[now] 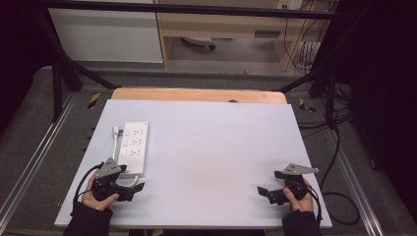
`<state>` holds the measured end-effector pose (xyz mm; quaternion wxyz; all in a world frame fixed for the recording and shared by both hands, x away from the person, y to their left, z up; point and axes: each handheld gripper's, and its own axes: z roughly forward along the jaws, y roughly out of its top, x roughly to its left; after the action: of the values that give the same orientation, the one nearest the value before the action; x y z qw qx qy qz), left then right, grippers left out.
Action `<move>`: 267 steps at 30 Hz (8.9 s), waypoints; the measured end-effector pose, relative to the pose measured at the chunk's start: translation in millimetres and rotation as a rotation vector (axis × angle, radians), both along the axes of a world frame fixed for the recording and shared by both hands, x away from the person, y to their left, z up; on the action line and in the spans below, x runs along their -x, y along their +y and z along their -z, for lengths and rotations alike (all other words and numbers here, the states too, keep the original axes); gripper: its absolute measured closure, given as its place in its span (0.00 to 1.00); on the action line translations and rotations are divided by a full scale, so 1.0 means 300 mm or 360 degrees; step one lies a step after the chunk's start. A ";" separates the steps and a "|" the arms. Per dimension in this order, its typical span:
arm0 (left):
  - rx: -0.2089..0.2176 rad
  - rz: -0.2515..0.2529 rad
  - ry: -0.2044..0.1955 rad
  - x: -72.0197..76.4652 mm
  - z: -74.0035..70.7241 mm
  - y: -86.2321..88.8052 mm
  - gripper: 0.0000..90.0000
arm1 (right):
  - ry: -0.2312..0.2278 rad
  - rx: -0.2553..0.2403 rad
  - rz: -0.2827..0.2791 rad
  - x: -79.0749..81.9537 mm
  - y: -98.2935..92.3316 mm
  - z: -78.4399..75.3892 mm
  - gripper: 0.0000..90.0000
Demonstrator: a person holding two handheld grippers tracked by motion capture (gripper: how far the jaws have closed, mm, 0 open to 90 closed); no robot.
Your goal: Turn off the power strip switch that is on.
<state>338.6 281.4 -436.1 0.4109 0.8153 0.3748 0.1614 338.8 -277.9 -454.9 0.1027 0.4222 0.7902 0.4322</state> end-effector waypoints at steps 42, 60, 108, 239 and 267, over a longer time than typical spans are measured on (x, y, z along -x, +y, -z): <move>-0.0011 -0.0060 0.0006 -0.003 -0.026 0.041 0.04 | -0.0003 0.0011 0.0006 0.000 0.000 0.002 0.01; -0.0008 -0.0128 0.0000 -0.010 -0.049 0.072 0.04 | -0.0009 0.0012 0.0008 -0.001 -0.001 0.003 0.01; -0.0076 -0.0299 -0.0019 -0.089 -0.123 0.106 0.05 | 0.0004 0.0029 0.0019 0.001 0.001 0.002 0.01; -0.0158 -0.0525 0.0026 -0.267 -0.031 0.085 1.00 | 0.0003 0.0044 0.0015 -0.001 0.003 0.005 0.01; -0.0132 -0.0532 -0.0001 -0.272 -0.016 0.092 1.00 | 0.0003 0.0045 0.0018 -0.001 0.002 0.005 0.01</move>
<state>420.2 308.8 -431.3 0.3446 0.7577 0.4980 0.2431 339.1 -277.3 -456.3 0.1104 0.4255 0.7940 0.4199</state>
